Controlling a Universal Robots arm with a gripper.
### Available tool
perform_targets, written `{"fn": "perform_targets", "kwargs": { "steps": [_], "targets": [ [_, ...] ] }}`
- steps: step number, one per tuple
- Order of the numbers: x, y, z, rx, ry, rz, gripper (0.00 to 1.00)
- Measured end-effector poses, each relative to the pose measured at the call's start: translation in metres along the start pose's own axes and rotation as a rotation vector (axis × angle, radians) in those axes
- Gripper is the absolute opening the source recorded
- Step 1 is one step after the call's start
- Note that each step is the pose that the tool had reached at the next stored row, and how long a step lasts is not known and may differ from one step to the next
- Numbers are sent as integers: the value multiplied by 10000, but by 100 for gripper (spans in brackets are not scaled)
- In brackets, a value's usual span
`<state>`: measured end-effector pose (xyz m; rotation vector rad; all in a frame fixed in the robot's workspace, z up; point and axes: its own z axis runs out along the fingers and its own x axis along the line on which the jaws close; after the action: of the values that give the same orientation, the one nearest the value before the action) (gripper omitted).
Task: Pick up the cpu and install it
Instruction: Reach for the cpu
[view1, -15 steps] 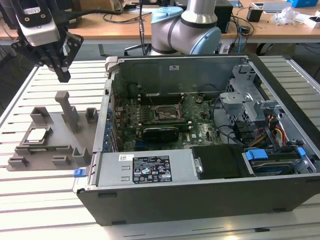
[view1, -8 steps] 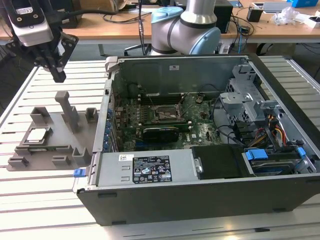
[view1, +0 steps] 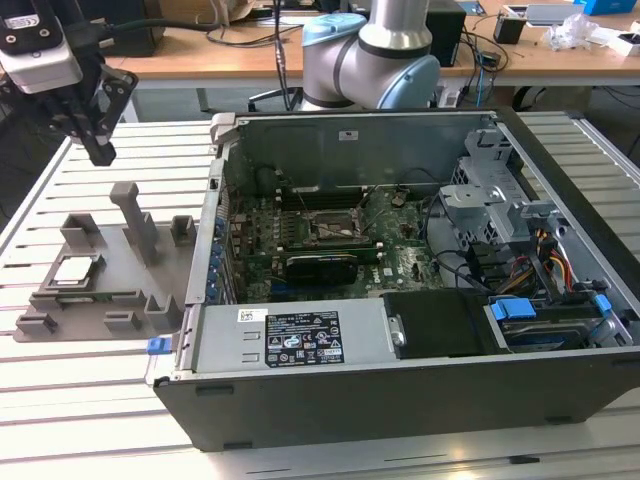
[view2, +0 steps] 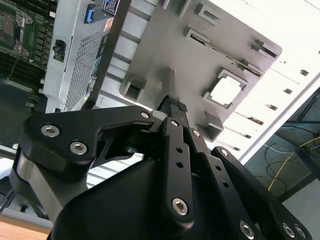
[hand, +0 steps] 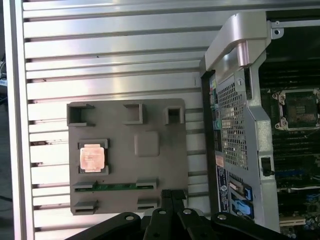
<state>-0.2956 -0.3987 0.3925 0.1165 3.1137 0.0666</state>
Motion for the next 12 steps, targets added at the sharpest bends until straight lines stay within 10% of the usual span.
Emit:
{"fn": "perform_targets", "kwargs": {
  "steps": [12],
  "targets": [
    [319, 20, 6, 15, -1, 1, 11]
  ]
}}
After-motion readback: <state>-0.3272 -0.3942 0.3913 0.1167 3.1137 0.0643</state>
